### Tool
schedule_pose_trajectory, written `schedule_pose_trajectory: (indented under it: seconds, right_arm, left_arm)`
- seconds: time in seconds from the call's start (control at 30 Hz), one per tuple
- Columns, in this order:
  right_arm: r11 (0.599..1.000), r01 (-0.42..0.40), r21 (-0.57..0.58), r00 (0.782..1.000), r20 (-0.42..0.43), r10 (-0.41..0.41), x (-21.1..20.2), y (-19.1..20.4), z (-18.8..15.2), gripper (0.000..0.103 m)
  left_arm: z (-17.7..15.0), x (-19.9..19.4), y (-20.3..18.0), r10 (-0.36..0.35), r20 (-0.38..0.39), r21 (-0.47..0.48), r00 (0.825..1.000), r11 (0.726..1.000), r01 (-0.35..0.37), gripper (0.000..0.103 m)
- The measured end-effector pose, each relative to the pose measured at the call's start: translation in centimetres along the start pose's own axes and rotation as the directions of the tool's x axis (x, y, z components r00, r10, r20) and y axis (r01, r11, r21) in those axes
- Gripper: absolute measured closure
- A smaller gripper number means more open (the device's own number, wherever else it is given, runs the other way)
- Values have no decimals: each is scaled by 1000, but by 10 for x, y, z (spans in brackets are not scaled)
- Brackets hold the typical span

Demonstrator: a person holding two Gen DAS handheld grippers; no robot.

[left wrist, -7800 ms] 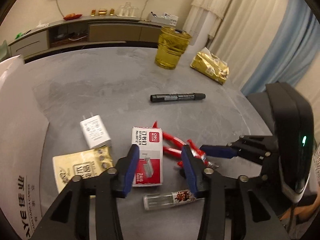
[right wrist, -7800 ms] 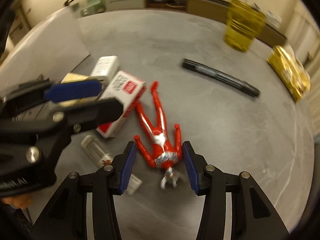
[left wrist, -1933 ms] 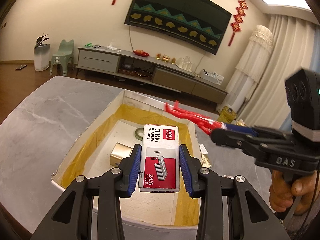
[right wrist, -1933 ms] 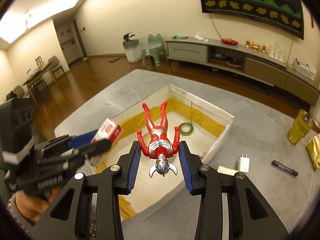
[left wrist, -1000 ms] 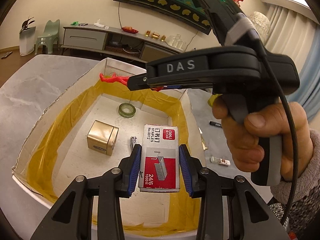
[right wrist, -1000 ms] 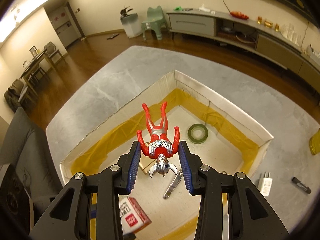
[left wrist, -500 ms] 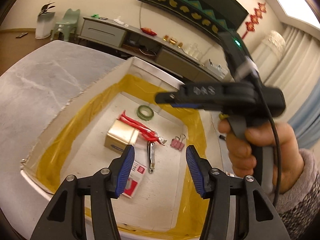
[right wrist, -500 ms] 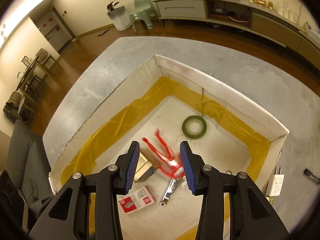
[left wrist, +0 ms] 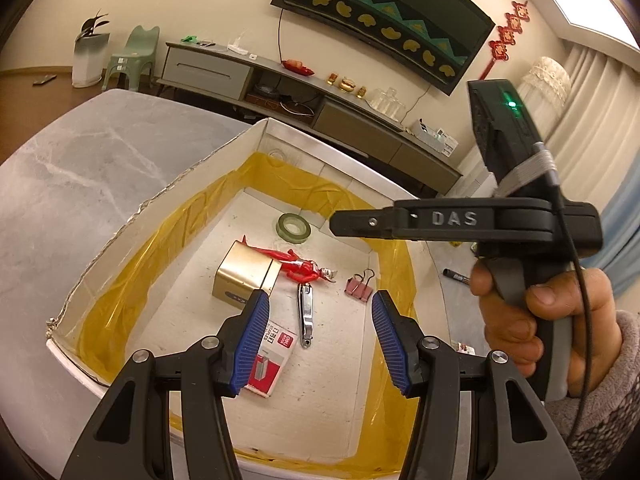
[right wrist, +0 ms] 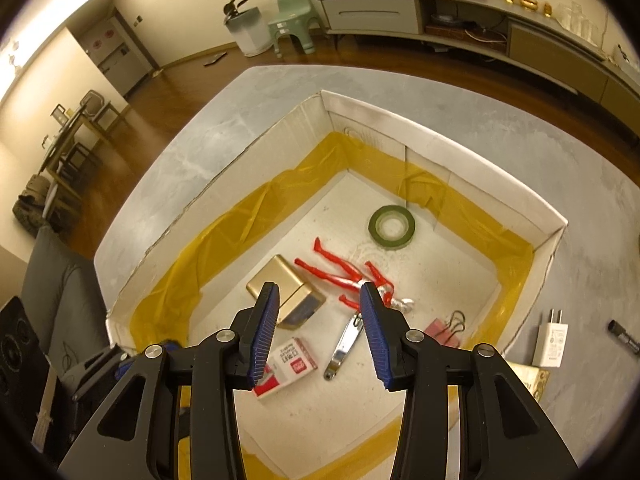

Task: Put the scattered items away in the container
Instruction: 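Move both tools back from the box toward the table items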

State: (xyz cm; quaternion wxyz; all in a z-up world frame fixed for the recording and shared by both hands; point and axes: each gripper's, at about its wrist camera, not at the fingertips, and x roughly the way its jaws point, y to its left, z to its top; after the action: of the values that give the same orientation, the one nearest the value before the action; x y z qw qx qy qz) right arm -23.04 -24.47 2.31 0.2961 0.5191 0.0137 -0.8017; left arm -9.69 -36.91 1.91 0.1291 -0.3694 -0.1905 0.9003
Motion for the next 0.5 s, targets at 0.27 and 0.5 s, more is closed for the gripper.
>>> schedule_pose_trajectory:
  seconds: [0.27, 0.5]
  right_arm:
    - [999, -20, -35, 997, 79, 23, -44, 10, -25, 58]
    - [998, -55, -36, 988, 143, 60, -81, 8, -58, 58]
  left_arm:
    - [-2, -9, -11, 22, 51, 54, 998, 998, -25, 48]
    - [-8, -20, -31, 31, 85, 111, 996, 993, -40, 48]
